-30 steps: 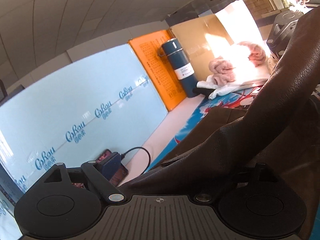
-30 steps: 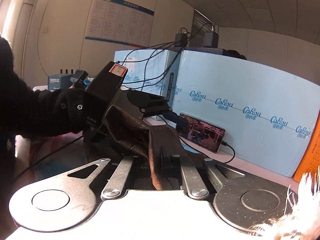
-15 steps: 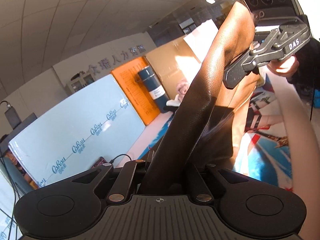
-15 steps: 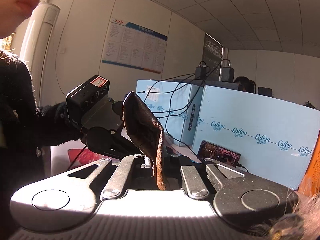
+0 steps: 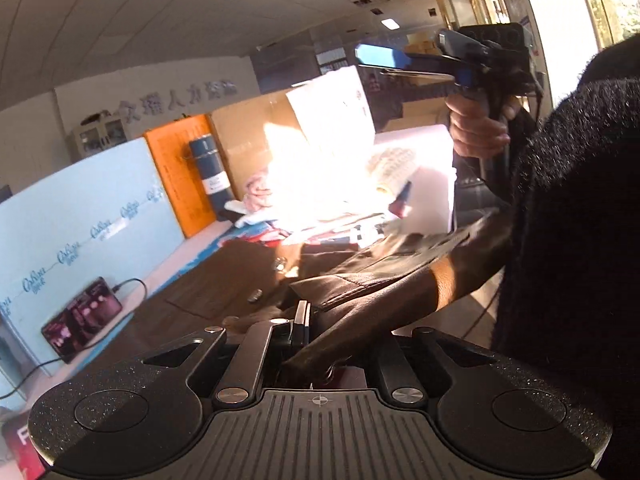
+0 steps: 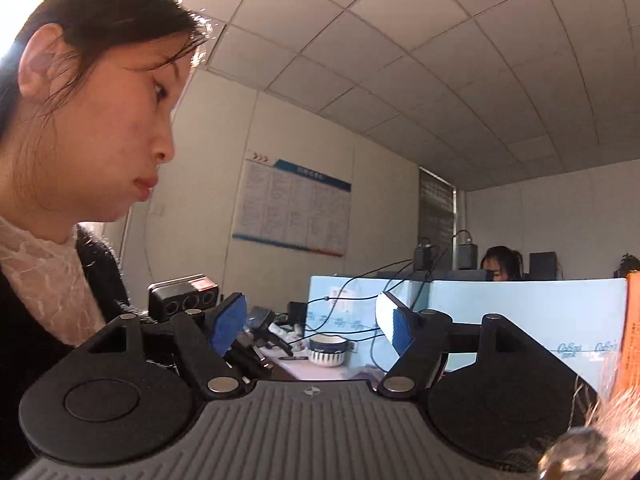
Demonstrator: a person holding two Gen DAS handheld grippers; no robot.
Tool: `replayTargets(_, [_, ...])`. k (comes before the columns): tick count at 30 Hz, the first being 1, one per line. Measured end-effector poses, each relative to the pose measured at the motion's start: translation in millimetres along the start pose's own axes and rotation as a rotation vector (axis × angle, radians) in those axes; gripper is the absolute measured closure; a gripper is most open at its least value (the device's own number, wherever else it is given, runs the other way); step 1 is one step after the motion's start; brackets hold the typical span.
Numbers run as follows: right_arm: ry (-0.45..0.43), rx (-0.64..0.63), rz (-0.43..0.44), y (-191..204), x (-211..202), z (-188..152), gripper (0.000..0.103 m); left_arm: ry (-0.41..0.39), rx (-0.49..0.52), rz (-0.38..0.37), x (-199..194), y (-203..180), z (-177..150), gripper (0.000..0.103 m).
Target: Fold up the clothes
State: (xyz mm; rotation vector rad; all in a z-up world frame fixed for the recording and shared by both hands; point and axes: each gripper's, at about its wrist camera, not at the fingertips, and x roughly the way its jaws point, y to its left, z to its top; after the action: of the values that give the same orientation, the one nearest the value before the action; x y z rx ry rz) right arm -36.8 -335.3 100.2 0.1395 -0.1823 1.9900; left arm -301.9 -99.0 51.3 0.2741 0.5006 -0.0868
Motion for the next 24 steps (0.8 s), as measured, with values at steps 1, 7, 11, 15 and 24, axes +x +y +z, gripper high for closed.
replayTargets(1, [0.027, 0.023, -0.062, -5.8, 5.3, -3.8, 0.026, 0.030, -0.021, -0.026, 5.7, 0.1, -5.0, 0.090])
replayTargets(7, [0.320, 0.343, -0.290, -72.1, 75.2, -66.6, 0.022, 0.158, -0.116, -0.045, 26.1, 3.5, -37.1, 0.082])
replayTargets(11, [0.564, 0.446, -0.504, -93.6, 125.4, -106.0, 0.024, 0.098, -0.206, -0.006, -7.2, 21.8, -43.3, 0.066])
replayTargets(15, [0.665, 0.446, -0.589, -93.3, 133.5, -134.7, 0.024, -0.018, -0.329, 0.131, -65.7, 55.0, -51.5, 0.043])
replayTargets(24, [0.734, 0.321, -0.605, -90.7, 151.5, -147.1, 0.017, -0.272, -0.834, 0.668, -120.7, 167.9, -78.5, 0.007])
